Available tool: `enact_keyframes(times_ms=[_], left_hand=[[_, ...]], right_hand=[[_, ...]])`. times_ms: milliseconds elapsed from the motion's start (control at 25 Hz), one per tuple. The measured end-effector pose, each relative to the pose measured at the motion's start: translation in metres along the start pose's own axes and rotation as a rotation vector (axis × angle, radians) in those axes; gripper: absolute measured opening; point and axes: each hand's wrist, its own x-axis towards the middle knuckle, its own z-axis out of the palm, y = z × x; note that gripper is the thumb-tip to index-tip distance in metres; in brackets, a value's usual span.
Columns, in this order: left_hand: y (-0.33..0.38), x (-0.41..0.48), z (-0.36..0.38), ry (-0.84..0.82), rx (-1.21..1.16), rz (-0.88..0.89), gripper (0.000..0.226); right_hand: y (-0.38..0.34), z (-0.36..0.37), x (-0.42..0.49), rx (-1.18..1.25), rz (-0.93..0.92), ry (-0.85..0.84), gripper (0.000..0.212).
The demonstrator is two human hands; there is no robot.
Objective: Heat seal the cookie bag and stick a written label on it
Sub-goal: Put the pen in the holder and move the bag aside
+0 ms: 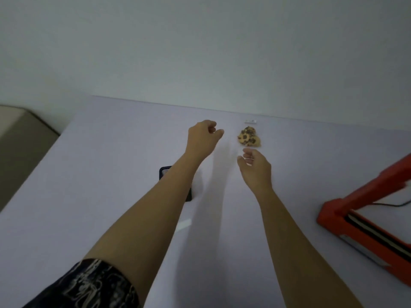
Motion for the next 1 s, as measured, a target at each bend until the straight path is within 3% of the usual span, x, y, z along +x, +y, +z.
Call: enact_keyframes(times_ms=[280, 600, 800, 920, 1000], left_hand=[[-0.054, -0.075, -0.061, 0.071, -0.015, -0.067, 0.038], [-0.106, -0.138, -0.071, 0.193, -0.042, -0.142, 0.031], [-0.124, -0.145, -0.064, 0.159, -0.016, -0.283, 0.044], [-0.127, -0.134, -0.054, 0.111, 0.01, -0.348, 0.027], [-0.129, -0.126, -0.049, 0.123, -0.015, -0.356, 0.037]], right_hand=[[0.009, 0.032, -0.079, -0.047, 0.005, -0.124, 0.032], [0.029, 0.056, -0.123, -0.102, 0.009, -0.221, 0.032], [0.026, 0.067, -0.125, -0.114, -0.024, -0.349, 0.052], [0.018, 0.073, -0.118, -0.127, -0.113, -0.465, 0.062], [0.017, 0.076, -0.112, -0.173, -0.174, -0.505, 0.062]])
